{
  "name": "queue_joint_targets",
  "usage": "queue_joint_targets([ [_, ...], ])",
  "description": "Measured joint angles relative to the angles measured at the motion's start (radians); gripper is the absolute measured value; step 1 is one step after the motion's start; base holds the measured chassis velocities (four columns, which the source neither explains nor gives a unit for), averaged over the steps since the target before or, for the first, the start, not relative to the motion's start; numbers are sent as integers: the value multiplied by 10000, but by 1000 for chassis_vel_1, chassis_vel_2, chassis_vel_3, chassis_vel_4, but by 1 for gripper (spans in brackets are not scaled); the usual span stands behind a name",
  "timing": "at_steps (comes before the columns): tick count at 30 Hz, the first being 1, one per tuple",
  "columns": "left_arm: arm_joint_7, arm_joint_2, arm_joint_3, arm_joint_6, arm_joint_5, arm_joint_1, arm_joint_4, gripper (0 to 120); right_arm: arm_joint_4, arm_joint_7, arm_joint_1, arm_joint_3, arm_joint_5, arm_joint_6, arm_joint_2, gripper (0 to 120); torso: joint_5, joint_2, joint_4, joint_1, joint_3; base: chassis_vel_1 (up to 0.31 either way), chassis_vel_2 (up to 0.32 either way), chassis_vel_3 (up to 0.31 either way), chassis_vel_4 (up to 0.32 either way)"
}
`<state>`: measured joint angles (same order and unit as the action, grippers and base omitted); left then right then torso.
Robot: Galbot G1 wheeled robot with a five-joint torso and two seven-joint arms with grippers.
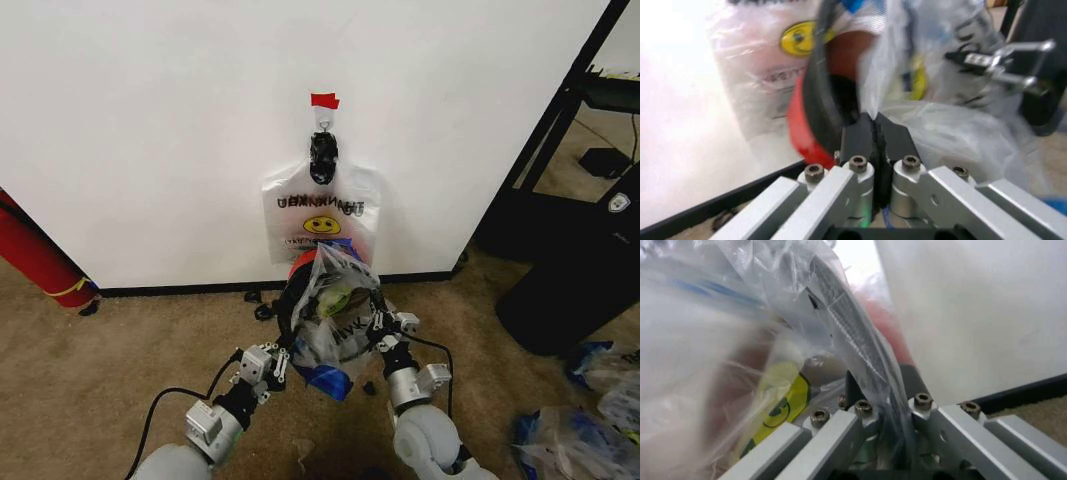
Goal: Pick up the garbage bag from the wall and place it over the trash bin.
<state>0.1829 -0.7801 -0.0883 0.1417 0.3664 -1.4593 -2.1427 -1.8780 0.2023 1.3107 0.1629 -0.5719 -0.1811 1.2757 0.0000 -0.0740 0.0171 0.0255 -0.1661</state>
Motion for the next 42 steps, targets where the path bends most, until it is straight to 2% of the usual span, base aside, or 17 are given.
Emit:
queue_joint_targets([
  [6, 15, -41, -109, 68, -11, 1, 289, 0, -128, -123, 74, 326, -597, 358, -202, 0, 0, 0, -1, 0, 0, 0, 0, 0, 0],
  [11, -100, -130, -119, 125, -126, 156, 712, 0, -325, -720, 293, 562, -1107, 674, -410, 0, 0, 0, 0, 0, 0, 0, 0, 0, 0],
  [18, -403, -230, -121, 651, -641, 316, 1502, 0, -618, -1151, 506, 786, -2062, 1090, -631, 0, -1, 0, 0, 0, 0, 0, 0, 0, 0],
  [25, -820, -348, -84, 1026, -738, 371, 1668, 0, -697, -1150, 529, 716, -2543, 1183, -589, 0, 0, 0, 0, 0, 0, 0, 0, 0, 0],
  [30, -1450, -542, -35, 1925, -1101, 605, 2161, 0, -756, -988, 496, 471, -3105, 1312, -489, 0, -1, 0, 0, 0, 0, 0, 0, 0, 0],
  [42, -1478, -718, -47, 2418, -1735, 1069, 3336, 0, -860, -898, 457, 136, -3589, 1171, -335, 0, -2, 0, 0, 0, 0, 0, 0, 0, 0],
])
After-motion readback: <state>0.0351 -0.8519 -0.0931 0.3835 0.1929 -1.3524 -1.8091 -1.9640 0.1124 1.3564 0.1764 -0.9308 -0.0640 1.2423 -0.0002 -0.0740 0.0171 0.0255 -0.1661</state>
